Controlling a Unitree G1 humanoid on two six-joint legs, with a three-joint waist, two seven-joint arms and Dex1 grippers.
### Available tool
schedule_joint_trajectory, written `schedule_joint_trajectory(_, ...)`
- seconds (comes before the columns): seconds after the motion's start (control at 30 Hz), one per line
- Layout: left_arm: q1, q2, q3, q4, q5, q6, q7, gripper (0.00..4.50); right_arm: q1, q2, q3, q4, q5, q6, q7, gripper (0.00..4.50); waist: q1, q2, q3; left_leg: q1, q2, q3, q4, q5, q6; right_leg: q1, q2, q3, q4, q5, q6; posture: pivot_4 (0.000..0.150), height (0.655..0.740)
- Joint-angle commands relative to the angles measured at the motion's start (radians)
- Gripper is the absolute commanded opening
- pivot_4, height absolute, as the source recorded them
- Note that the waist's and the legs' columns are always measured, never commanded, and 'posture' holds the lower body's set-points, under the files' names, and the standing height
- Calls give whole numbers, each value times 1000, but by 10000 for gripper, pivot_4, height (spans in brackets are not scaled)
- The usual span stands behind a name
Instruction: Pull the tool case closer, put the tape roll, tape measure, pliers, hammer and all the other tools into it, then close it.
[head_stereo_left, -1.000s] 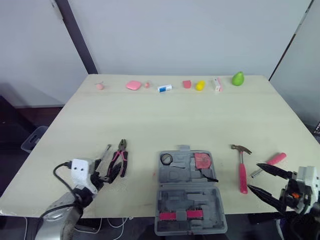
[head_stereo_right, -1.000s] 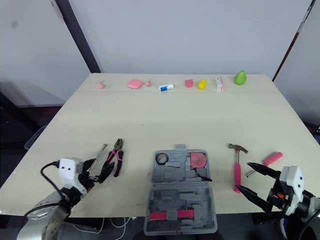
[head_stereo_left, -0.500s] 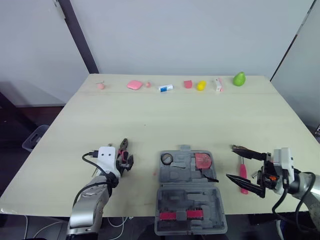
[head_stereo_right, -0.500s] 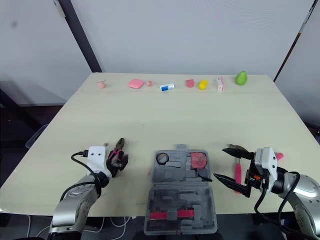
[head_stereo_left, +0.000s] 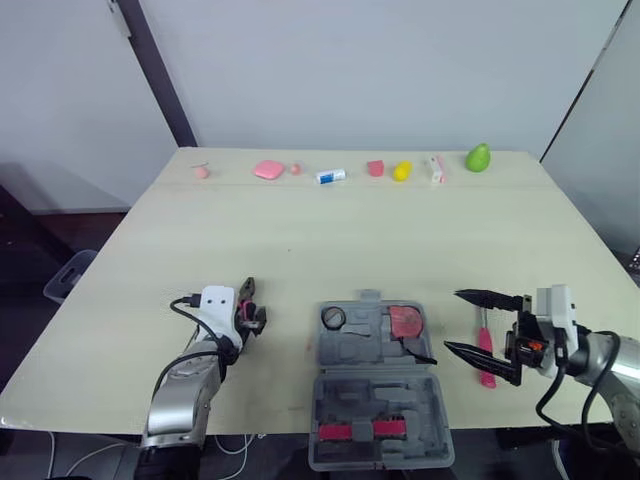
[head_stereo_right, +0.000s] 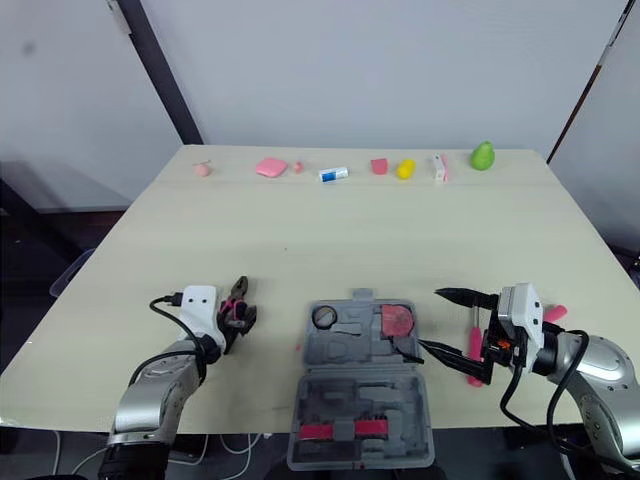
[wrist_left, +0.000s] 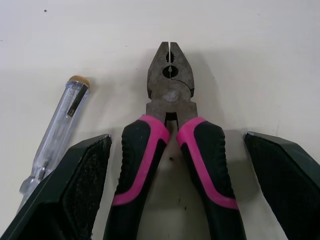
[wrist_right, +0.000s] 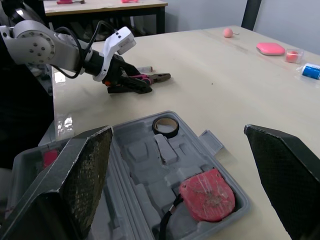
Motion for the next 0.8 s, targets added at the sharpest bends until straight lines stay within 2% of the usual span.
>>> schedule_joint_trajectory(0.03,-11,4,-2,-2,-8,17,-14,45000,-14,-6,-2,-38,9,0,-2,44303,0,0,0,0,0,0,0,0,0,0,0,0,0,0,0,1500,7400)
schedule_joint_trajectory(0.13,-19,-9,10,-3,-14,27,-6,45000,-26,-11,3,-45,12,4,0,44303,0,0,0,0,0,0,0,0,0,0,0,0,0,0,0,1500,7400)
schedule_joint_trajectory(0.17,-24,-10,12,-5,-14,30,-4,39928,-31,-13,5,-47,15,5,4,45000,0,0,0,0,0,0,0,0,0,0,0,0,0,0,0,1500,7400)
schedule_joint_trajectory(0.2,-27,-10,13,-7,-13,31,-4,36684,-34,-15,6,-48,16,6,7,45000,0,0,0,0,0,0,0,0,0,0,0,0,0,0,0,1500,7400)
schedule_joint_trajectory(0.23,-31,-11,13,-5,-13,33,-4,30968,-40,-17,7,-48,18,8,10,45000,1,0,0,0,0,0,0,0,0,0,0,0,1,0,0,1500,7400)
schedule_joint_trajectory(0.3,-36,-11,12,-1,-13,34,-5,25144,-50,-19,12,-42,16,9,15,45000,1,0,0,0,0,-1,0,0,0,0,0,0,1,0,0,1500,7400)
schedule_joint_trajectory(0.57,-43,23,6,-26,-3,43,-29,25187,-54,-24,21,-31,6,6,33,45000,1,0,0,0,0,-1,0,0,0,0,-1,-1,0,0,0,1500,7400)
schedule_joint_trajectory(0.8,-80,163,-57,-77,-27,59,-218,25186,-58,-41,28,-19,-15,6,34,45000,1,-2,1,-1,0,-1,0,0,0,0,-1,-2,0,0,0,1500,7400)
